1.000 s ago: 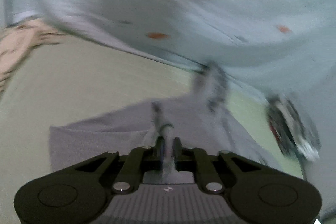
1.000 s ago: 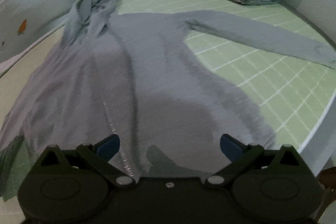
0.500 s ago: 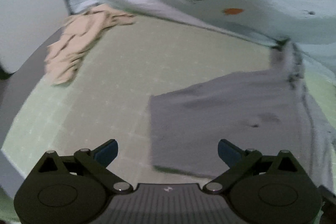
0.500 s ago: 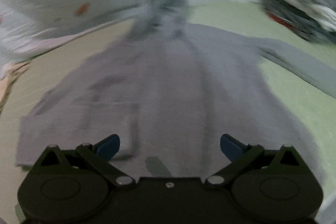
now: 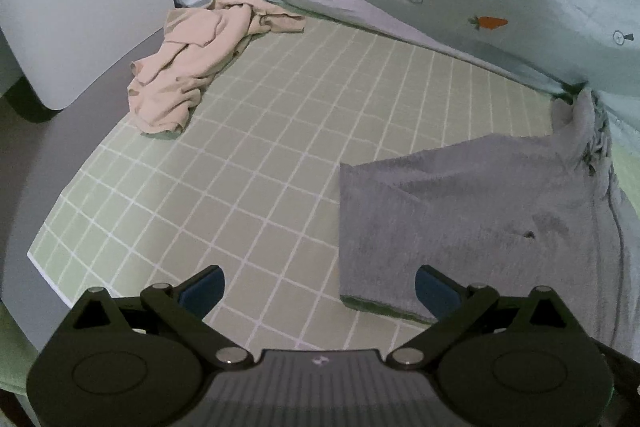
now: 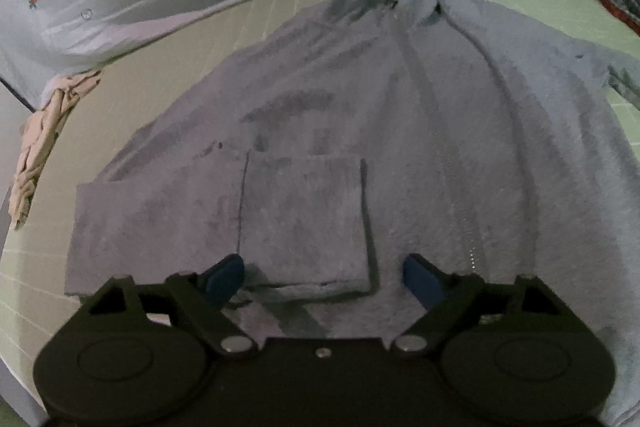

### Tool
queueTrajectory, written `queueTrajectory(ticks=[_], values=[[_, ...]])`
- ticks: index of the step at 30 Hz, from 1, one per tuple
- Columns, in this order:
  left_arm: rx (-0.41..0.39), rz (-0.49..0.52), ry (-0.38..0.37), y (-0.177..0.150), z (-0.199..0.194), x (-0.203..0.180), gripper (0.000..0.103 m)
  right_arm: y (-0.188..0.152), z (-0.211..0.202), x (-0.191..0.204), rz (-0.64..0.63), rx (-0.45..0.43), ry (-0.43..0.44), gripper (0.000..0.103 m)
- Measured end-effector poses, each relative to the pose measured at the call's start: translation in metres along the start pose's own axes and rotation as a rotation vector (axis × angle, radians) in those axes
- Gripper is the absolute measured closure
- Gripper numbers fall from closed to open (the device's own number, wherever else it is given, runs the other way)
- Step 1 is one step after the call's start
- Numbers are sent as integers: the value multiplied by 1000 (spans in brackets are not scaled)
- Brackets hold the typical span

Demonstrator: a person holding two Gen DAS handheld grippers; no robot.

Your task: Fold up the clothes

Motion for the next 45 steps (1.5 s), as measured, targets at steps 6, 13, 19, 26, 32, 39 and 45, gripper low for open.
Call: queueTrajectory(ticks=[6,13,19,26,32,39,45], values=[[-11,2,2,2,0,-13,2,3,-4,8,-114,-28,-3,49],[-41,-1,6,5,-6,-38,2,12,-21,3,-232,-105,57,100],[-63,26,9,-2,-13,-70,2,18,-26,-19,-203,-121,118,101],[-97,26,42,-12,-22,-105,2,53,-50,-60,-143,-263,149,101],[-95,19,53,-14,-16,-134,2,94,-75,-112,-53,-410,126,101],[-93,45,64,2,6,-160,2,135,-92,-193,119,-556,17,101],[-81,71,62,28,35,-183,2,155,-101,-266,259,-661,-153,101]])
Point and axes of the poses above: each gripper's, at about its wrist camera, not at the fingertips, and z roughly the way its jaws point, x to its left, y to its top, the point moved 2 cm from there along z, roughly the way its jaws point, and after that the axes turned 10 degrees about -y, right-handed, at the moved point
